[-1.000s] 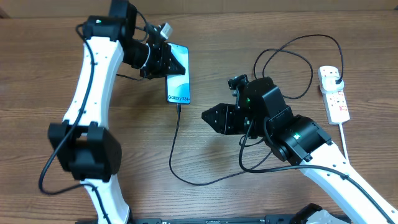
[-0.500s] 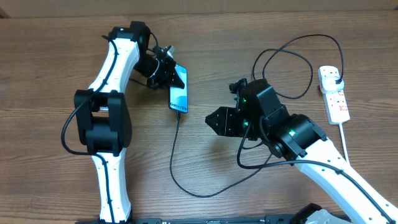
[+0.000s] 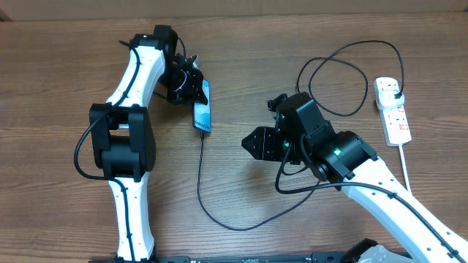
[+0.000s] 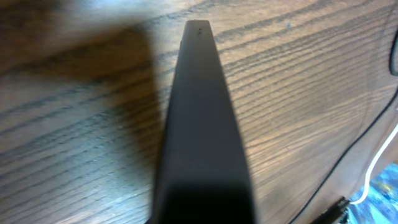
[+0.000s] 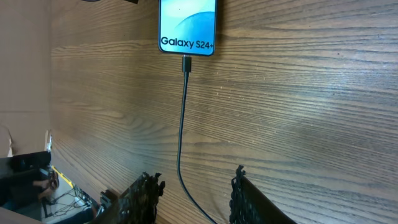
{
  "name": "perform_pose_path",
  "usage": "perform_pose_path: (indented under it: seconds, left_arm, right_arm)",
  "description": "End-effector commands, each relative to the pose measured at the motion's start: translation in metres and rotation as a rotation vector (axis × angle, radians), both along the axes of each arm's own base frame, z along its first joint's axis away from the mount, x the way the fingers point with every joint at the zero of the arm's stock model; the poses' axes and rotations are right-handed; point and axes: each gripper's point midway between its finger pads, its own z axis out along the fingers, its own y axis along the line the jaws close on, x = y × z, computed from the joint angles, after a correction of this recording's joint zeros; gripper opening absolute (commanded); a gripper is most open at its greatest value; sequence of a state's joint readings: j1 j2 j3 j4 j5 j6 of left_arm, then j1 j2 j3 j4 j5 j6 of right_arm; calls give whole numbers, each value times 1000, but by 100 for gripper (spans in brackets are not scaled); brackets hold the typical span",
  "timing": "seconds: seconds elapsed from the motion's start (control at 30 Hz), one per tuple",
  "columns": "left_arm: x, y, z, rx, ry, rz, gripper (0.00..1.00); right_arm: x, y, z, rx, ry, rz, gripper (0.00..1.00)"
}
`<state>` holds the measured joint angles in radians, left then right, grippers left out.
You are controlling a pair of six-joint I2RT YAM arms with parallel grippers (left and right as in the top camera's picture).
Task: Plug charger to phone and switch on socket
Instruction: 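Lower the plugged phone with the left gripper onto the table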
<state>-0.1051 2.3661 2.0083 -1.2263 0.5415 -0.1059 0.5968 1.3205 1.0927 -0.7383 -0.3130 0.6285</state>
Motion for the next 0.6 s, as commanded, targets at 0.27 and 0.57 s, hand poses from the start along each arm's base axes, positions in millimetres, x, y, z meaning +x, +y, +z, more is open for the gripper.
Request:
perform_pose_path:
  seconds: [0.27,0.57]
  left_arm:
    - [-12,-3,-15,20,53,14,4]
    - [-17,-2,-27,23,69,18,4]
  right_arm:
    - [1,-2,1,-10,-4,-5,40]
    - [1,-2,1,-11,-2,-5,40]
